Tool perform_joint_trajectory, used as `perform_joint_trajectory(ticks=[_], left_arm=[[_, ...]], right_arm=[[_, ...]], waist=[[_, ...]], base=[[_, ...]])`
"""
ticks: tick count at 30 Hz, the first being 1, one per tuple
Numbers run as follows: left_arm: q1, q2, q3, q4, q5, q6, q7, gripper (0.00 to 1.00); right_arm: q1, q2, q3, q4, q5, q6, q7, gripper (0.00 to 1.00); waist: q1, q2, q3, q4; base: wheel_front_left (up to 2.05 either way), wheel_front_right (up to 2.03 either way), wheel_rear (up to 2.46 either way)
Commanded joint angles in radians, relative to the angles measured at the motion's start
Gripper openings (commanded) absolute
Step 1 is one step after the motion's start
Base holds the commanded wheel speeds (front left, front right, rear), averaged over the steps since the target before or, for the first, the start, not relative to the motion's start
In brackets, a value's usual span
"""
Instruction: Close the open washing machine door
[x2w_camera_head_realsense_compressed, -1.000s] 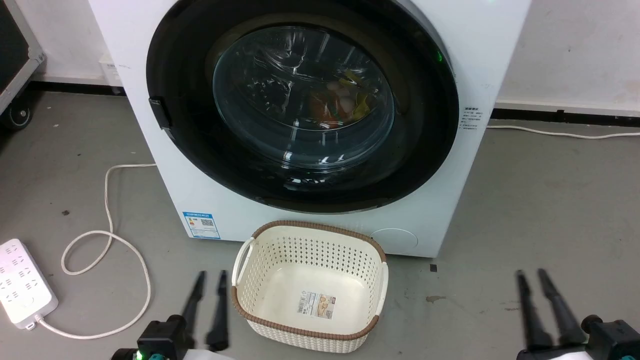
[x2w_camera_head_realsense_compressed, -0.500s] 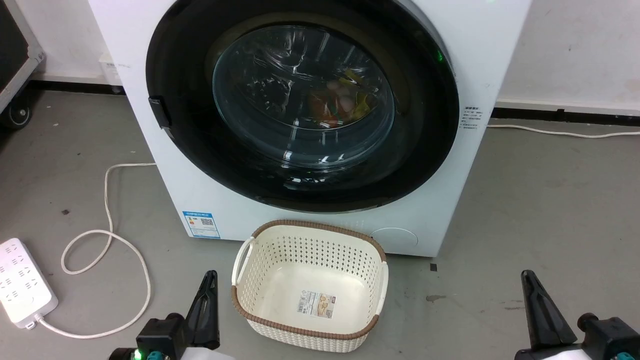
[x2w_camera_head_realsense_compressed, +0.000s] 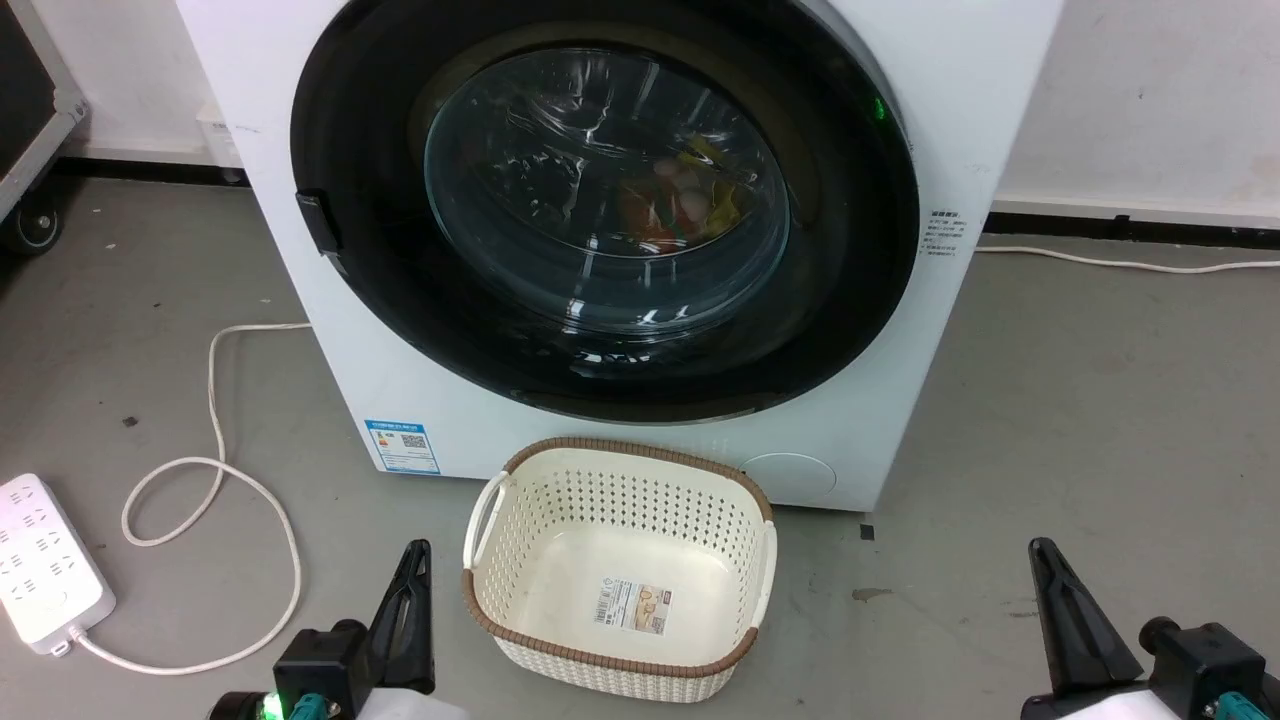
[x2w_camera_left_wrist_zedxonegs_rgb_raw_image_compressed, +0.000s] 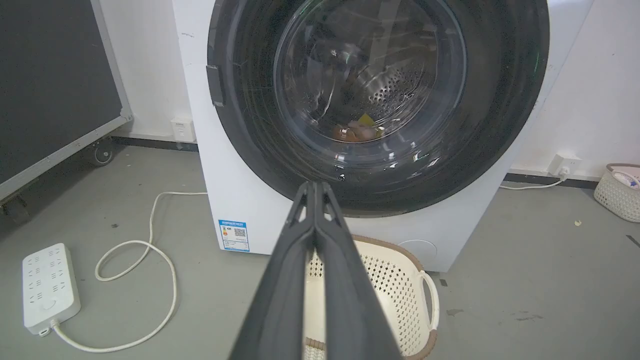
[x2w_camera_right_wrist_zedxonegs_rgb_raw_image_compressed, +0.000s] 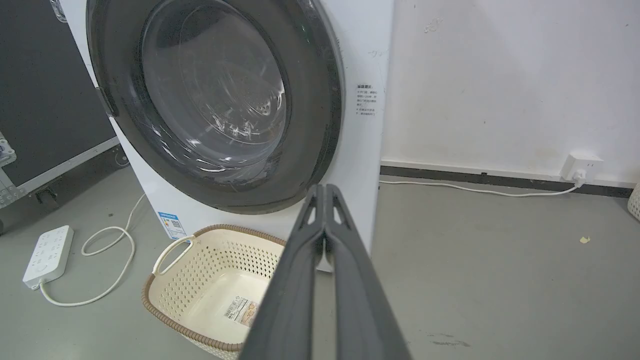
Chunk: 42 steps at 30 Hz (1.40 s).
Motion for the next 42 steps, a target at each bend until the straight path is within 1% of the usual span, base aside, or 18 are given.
perform_joint_trajectory(ticks=[1,42], left_arm=[[-0.015,0.0,0.005,-0.006,0.008,-0.004,0.004,0.0],[-0.035,0.001,0.037,-0.039,0.062,-0.008,0.088,0.0]], right_arm=[[-0.017,0.003,0.002,-0.009,-0.007,0.0,0.004,0.0],[-0.05,0.007,0.021,-0.027,-0.047,0.0,0.088,0.0]], waist=[[-0.0001,0.0,0.0,0.0],[-0.0001,0.0,0.008,0.006]], base=[[0.0,0.0,0.0],[0.0,0.0,0.0]])
